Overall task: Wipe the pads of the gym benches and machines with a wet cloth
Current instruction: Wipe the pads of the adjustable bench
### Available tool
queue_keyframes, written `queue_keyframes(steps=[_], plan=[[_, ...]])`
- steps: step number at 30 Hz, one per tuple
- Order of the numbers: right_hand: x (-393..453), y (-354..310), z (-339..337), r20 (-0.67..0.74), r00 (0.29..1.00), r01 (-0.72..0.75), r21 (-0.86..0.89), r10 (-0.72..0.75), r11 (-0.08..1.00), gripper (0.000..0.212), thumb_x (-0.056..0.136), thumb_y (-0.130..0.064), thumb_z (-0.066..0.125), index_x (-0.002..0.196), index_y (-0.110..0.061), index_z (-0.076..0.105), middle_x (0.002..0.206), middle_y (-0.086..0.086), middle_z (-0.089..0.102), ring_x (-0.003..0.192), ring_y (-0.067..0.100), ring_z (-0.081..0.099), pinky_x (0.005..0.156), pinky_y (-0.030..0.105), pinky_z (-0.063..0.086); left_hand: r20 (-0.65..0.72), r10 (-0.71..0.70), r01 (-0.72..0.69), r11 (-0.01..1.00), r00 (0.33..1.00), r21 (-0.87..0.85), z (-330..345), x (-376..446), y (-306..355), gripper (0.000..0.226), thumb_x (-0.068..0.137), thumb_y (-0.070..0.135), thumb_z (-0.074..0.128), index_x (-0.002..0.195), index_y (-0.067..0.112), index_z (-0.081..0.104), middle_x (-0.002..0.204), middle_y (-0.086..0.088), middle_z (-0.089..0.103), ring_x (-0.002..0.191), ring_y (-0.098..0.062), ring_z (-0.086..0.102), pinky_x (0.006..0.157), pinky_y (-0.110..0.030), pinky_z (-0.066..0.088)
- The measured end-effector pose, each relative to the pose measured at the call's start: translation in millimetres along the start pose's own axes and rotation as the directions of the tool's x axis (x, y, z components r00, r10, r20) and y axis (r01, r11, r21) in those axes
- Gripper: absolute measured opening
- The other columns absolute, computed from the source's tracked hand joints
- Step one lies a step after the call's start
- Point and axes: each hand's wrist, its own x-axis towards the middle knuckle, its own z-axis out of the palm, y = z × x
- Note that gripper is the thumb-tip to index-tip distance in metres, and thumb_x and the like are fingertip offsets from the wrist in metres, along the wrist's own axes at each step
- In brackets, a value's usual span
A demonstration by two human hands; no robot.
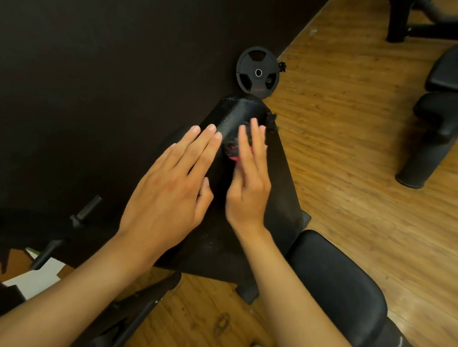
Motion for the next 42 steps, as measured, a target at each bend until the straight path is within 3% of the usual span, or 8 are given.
queue_keyframes(steps=[5,9,12,17,25,30,38,42], plan=[[16,34,-15,-0.249,0.819,-0.498,0.14,0.517,0.856,0.054,0.103,0.003,0.037,0.153,-0.016,0.045,0.164,-0.004,0.034,0.155,0.009,0.019,0.127,0.042,0.019,-0.002,0.013,-0.013,1.0,1.0,0.012,1,0,0,0.066,0.104,0.024,0.042,0.164,0.013,0.015,0.171,-0.003,0.016,0.158,-0.017,0.012,0.123,-0.043,0.032],[21,-22,3,-0.089,0.981,-0.16,0.109,0.17,0.981,0.053,0.101,0.009,0.04,0.151,-0.008,0.046,0.163,-0.003,0.029,0.157,0.016,0.016,0.128,0.044,0.016,-0.005,0.014,-0.014,0.999,1.0,0.031,1,-1,0,0.064,0.106,0.024,0.039,0.164,0.012,0.014,0.172,-0.005,0.014,0.159,-0.018,0.01,0.125,-0.044,0.028],[31,-19,-5,0.108,0.987,0.118,0.037,-0.122,0.992,0.051,0.096,0.015,0.044,0.144,-0.002,0.053,0.159,0.01,0.038,0.154,0.03,0.025,0.124,0.056,0.023,-0.008,0.01,-0.009,0.998,1.0,0.067,1,-1,0,0.063,0.107,0.025,0.034,0.164,0.01,0.013,0.171,-0.008,0.015,0.159,-0.019,0.01,0.127,-0.044,0.022],[85,5,-33,0.131,0.991,-0.004,-0.092,0.016,0.996,0.051,0.095,0.01,0.043,0.138,-0.012,0.061,0.148,0.007,0.053,0.144,0.013,0.04,0.122,0.036,0.03,-0.009,0.003,-0.002,0.996,1.0,0.091,2,0,-1,0.068,0.105,0.029,0.038,0.164,0.008,0.011,0.171,-0.009,0.015,0.158,-0.019,0.011,0.129,-0.039,0.016],[75,-18,-47,0.557,0.763,0.439,-0.076,-0.327,0.895,0.057,0.09,0.014,0.046,0.142,-0.006,0.057,0.151,0.011,0.05,0.149,0.024,0.036,0.126,0.05,0.022,-0.055,-0.101,0.102,0.995,0.993,0.008,1,-1,-3,0.074,0.101,0.035,0.049,0.161,0.004,0.02,0.166,-0.015,0.027,0.156,-0.023,0.022,0.128,-0.039,0.019],[74,-10,-33,0.2,0.98,0.045,-0.124,-0.02,0.991,0.055,0.096,0.012,0.041,0.147,-0.004,0.05,0.158,0.014,0.042,0.154,0.03,0.025,0.124,0.056,0.022,-0.062,-0.044,0.04,0.997,0.997,-0.066,1,-2,-5,0.071,0.102,0.031,0.047,0.163,0.007,0.018,0.168,-0.009,0.023,0.157,-0.019,0.017,0.129,-0.037,0.015],[-66,-41,-20,0.324,0.942,-0.091,-0.009,0.089,0.996,0.058,0.104,0.008,0.039,0.158,-0.004,0.022,0.168,0.002,0.004,0.158,0.023,0.001,0.128,0.044,0.016,-0.008,0.047,-0.046,0.925,0.999,-0.376,-8,-7,-14,0.068,0.1,0.003,0.049,0.162,0.013,0.023,0.17,-0.001,0.022,0.158,-0.009,0.011,0.127,-0.023,0.004],[-51,-31,-16,0.271,0.962,-0.016,-0.04,0.027,0.999,0.06,0.101,0.011,0.04,0.158,-0.003,0.028,0.169,0.013,0.011,0.157,0.03,0.007,0.123,0.057,0.025,0.011,0.212,-0.209,0.97,0.977,-0.124,-9,-32,-25,0.062,0.106,0.017,0.044,0.163,0.015,0.021,0.172,0.0,0.012,0.159,-0.014,0.003,0.128,-0.032,0.004]])
